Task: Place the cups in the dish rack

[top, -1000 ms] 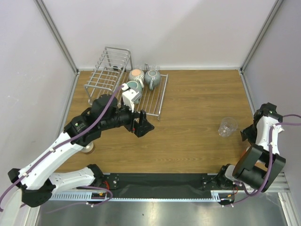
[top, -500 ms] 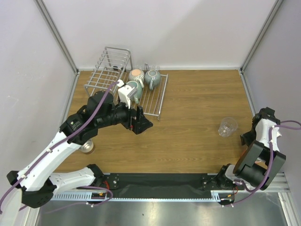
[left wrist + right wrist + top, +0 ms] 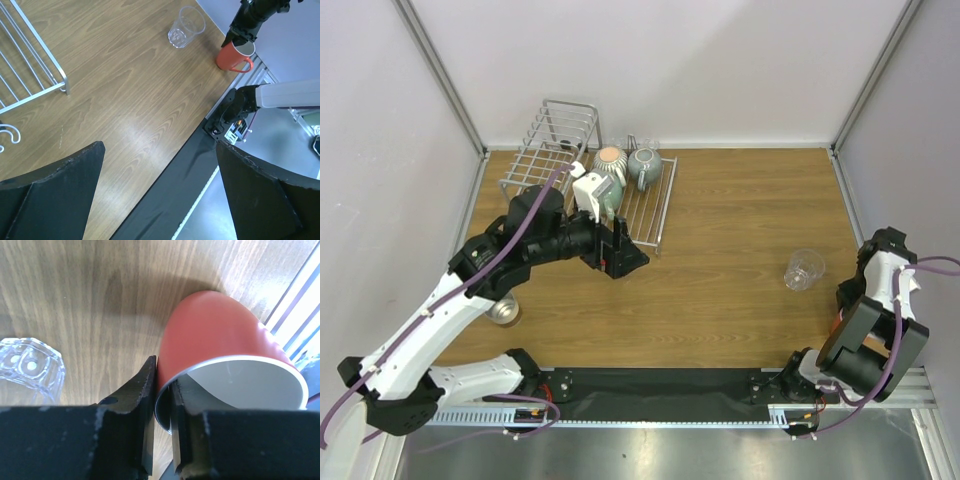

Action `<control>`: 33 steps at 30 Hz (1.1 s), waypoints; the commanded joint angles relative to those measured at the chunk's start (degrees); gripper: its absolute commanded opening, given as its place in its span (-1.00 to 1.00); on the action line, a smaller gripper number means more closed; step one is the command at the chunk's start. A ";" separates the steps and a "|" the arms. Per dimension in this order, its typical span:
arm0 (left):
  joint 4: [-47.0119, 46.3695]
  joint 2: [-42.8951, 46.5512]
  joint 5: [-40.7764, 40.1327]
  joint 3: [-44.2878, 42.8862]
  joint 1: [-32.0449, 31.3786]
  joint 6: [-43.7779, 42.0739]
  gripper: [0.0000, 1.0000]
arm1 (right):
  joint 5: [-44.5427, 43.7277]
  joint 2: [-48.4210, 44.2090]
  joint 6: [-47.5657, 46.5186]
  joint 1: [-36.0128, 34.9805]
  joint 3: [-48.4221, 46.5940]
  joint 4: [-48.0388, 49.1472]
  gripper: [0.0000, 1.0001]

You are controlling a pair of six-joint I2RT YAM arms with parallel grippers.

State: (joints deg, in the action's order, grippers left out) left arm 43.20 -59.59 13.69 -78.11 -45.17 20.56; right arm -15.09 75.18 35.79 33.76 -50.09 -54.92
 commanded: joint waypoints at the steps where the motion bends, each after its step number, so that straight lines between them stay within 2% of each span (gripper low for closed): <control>1: 0.39 -0.79 -1.48 -3.01 0.43 1.68 0.99 | -0.99 0.32 2.43 0.26 -3.96 -0.09 -1.00; 8: -0.31 -2.37 -0.33 -3.90 0.43 2.73 0.99 | -5.73 -0.38 8.40 -0.62 -18.36 -7.66 -1.00; 14: -1.89 -3.33 2.12 -4.16 0.43 4.23 0.99 | -5.92 -0.38 11.05 -6.51 -37.17 -10.82 -1.00; 17: -2.68 -3.86 4.05 -4.95 0.87 4.76 0.99 | 1.00 -2.04 9.74 -7.74 -44.65 -7.06 -1.00; 18: -3.12 -3.69 4.93 -4.95 1.57 5.10 0.99 | 7.47 -3.36 9.13 -7.92 -45.70 -3.74 -1.00; 20: -5.13 -3.51 7.66 -4.34 2.36 5.81 0.99 | 13.31 -4.77 9.38 -9.23 -47.29 -0.82 -1.00; 21: -5.84 -3.34 8.80 -3.99 3.15 6.07 0.99 | 20.30 -5.82 10.17 -9.58 -47.21 1.98 -1.00; 23: -7.59 -3.69 10.90 -3.63 3.86 7.21 0.99 | 27.45 -6.79 12.97 -10.72 -45.03 4.63 -1.00; 24: -8.04 -3.95 11.44 -3.81 4.03 7.56 0.99 | 36.27 -7.32 14.73 -10.82 -43.45 8.56 -1.00; 26: -10.58 -4.83 13.45 -3.81 4.03 8.97 1.00 | 47.37 -9.25 23.85 -12.91 -37.24 14.45 -1.00; 27: -11.98 -4.92 13.99 -3.63 4.03 9.67 0.99 | 49.87 -10.04 28.06 -14.49 -35.10 22.66 -1.00; 28: -13.48 -4.66 14.43 -2.41 3.95 10.55 0.99 | 51.64 -10.66 34.37 -16.08 -33.43 26.92 -1.00; 30: -19.01 -4.13 16.35 -1.00 4.03 13.80 0.99 | 53.67 -11.81 38.29 -21.50 -31.40 35.27 -1.00; 33: -27.18 -3.34 19.07 2.68 4.03 20.03 0.99 | 55.26 -11.98 42.51 -27.14 -30.43 42.42 -1.00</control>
State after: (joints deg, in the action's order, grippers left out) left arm 27.33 -64.03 27.64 -77.73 -41.45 33.30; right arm 30.28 65.23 68.20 10.79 -79.75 -32.16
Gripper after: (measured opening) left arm 0.995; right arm 0.174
